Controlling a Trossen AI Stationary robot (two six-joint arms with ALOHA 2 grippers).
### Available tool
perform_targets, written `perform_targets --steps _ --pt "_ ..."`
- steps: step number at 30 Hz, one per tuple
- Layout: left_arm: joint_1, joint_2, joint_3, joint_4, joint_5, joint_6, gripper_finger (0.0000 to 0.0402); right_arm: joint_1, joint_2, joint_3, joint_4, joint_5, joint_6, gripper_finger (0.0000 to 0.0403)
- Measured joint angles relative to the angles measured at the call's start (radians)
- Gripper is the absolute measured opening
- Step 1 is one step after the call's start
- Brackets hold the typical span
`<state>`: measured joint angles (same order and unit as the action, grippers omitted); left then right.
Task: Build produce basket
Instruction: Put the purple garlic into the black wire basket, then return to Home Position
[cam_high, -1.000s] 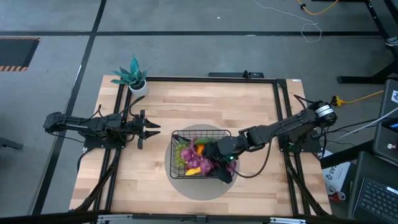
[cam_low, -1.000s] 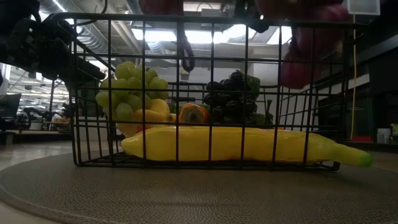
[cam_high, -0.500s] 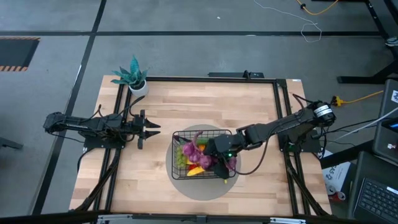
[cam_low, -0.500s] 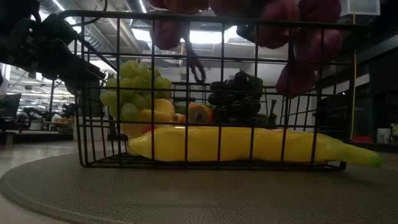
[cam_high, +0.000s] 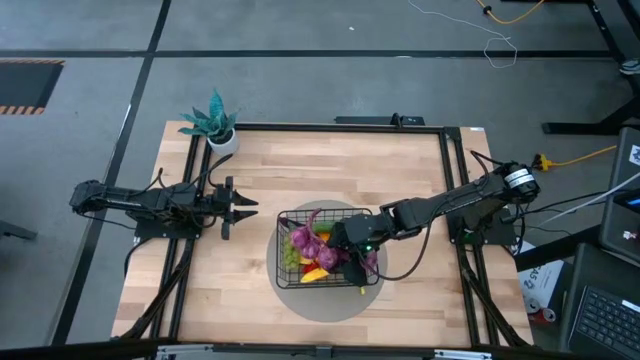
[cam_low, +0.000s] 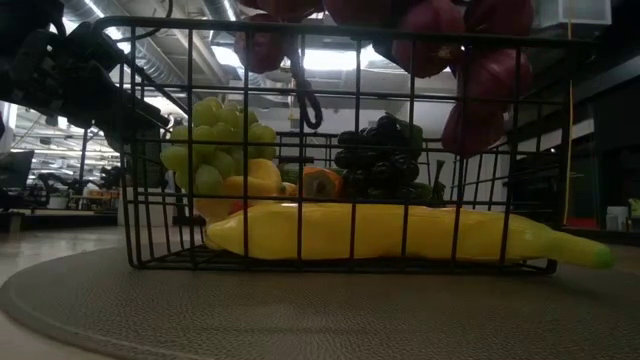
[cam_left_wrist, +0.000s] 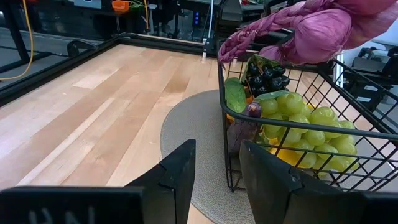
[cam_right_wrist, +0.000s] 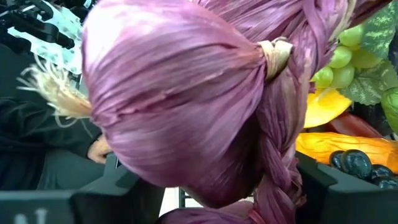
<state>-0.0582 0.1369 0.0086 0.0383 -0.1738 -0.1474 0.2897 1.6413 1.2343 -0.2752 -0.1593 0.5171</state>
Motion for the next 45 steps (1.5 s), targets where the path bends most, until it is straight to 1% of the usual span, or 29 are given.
perform_targets --steps 3,6,10,15,20,22,25,26,31,32,34,38,42,43,45 --pt "0.000 0.000 0.000 0.000 0.000 0.000 0.0121 0.000 0.000 0.000 0.000 0.002 0.001 0.0240" --pt "0.000 0.000 0.000 0.000 0.000 0.000 0.0121 0.000 0.000 0.000 -0.001 0.038 0.028 0.0247" --pt "0.000 0.000 0.000 0.000 0.000 0.000 0.0121 -0.004 0.000 0.000 -0.010 0.044 0.043 0.0269" --pt "0.000 0.000 0.000 0.000 0.000 0.000 0.0121 -0.005 0.000 0.000 -0.010 0.035 0.017 0.0301" --pt "0.000 0.000 0.000 0.000 0.000 0.000 0.0121 -0.005 0.000 0.000 -0.011 0.034 0.027 0.0310" --pt "0.000 0.000 0.000 0.000 0.000 0.000 0.0121 -0.006 0.000 0.000 -0.011 0.006 0.051 0.0310" --pt "0.000 0.000 0.000 0.000 0.000 0.000 0.0121 -0.021 0.000 0.022 -0.035 -0.096 0.103 0.0310" --pt "0.000 0.000 0.000 0.000 0.000 0.000 0.0121 -0.025 0.000 0.033 -0.035 -0.114 0.108 0.0310" --pt "0.000 0.000 0.000 0.000 0.000 0.000 0.0121 -0.047 -0.003 0.085 -0.057 -0.119 0.089 0.0310" --pt "0.000 0.000 0.000 0.000 0.000 0.000 0.0121 -0.053 -0.003 0.096 -0.054 -0.107 0.074 0.0310" --pt "0.000 0.000 0.000 0.000 0.000 0.000 0.0121 -0.065 -0.003 0.112 -0.046 -0.044 0.037 0.0310" --pt "0.000 0.000 0.000 0.000 0.000 0.000 0.0121 -0.082 0.004 0.113 -0.043 0.135 -0.058 0.0310" --pt "0.000 0.000 0.000 0.000 0.000 0.000 0.0121 -0.091 0.051 0.113 -0.029 0.325 -0.152 0.0310" --pt "0.000 0.000 0.000 0.000 0.000 0.000 0.0121 -0.092 0.065 0.113 -0.015 0.358 -0.172 0.0310" --pt "0.000 0.000 0.000 0.000 0.000 0.000 0.0121 -0.093 0.092 0.113 0.006 0.379 -0.212 0.0310"
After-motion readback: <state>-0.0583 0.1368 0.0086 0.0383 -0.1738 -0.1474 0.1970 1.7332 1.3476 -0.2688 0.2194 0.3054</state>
